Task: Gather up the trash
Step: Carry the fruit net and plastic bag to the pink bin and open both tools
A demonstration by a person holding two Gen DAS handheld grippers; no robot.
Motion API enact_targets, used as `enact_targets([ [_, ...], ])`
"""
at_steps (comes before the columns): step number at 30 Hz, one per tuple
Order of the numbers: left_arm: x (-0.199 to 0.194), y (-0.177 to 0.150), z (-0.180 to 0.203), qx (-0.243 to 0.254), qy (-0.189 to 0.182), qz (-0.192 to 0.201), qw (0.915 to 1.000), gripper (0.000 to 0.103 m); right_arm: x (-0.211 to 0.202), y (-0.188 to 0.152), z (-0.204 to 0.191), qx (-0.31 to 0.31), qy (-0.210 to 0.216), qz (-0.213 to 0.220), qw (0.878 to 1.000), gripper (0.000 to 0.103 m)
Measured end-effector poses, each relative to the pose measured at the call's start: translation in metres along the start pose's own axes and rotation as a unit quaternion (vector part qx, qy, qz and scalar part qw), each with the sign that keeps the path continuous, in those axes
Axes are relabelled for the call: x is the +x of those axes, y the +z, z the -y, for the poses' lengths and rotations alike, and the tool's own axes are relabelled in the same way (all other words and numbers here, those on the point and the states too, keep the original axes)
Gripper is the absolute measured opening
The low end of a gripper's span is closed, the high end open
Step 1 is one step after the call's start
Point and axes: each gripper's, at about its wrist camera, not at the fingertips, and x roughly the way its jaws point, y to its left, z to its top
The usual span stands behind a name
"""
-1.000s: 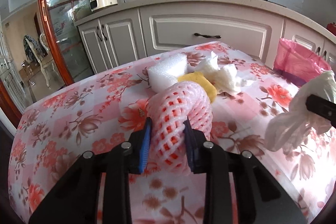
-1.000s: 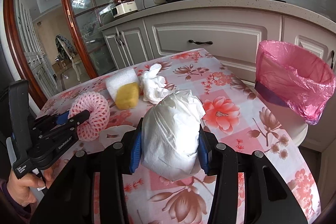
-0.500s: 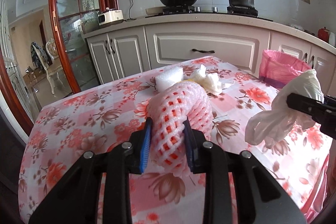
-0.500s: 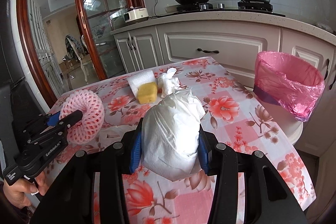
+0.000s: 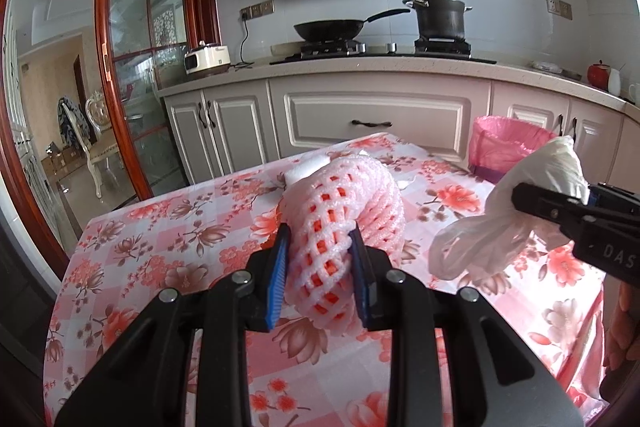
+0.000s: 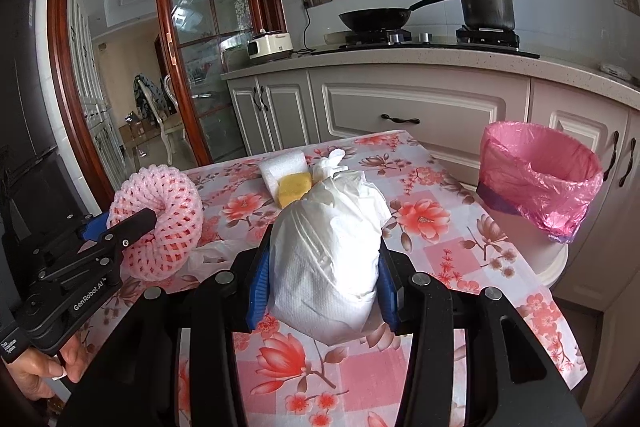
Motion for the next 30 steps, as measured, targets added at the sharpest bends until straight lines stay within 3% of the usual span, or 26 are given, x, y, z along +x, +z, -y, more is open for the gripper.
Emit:
enact_targets([
  [13, -0.007, 0.012, 0.030, 0.015, -0.023, 0.010, 0.9996, 0.028, -0.008, -0.003, 0.027, 0.020, -0.016, 0.007, 1.000, 0.043],
  [30, 0.046, 0.049, 0.113, 0.027, -0.109, 0.016, 0.9935, 0.028, -0.004, 0.006, 0.118, 0.064, -0.093, 0.023, 0.993, 0.043],
])
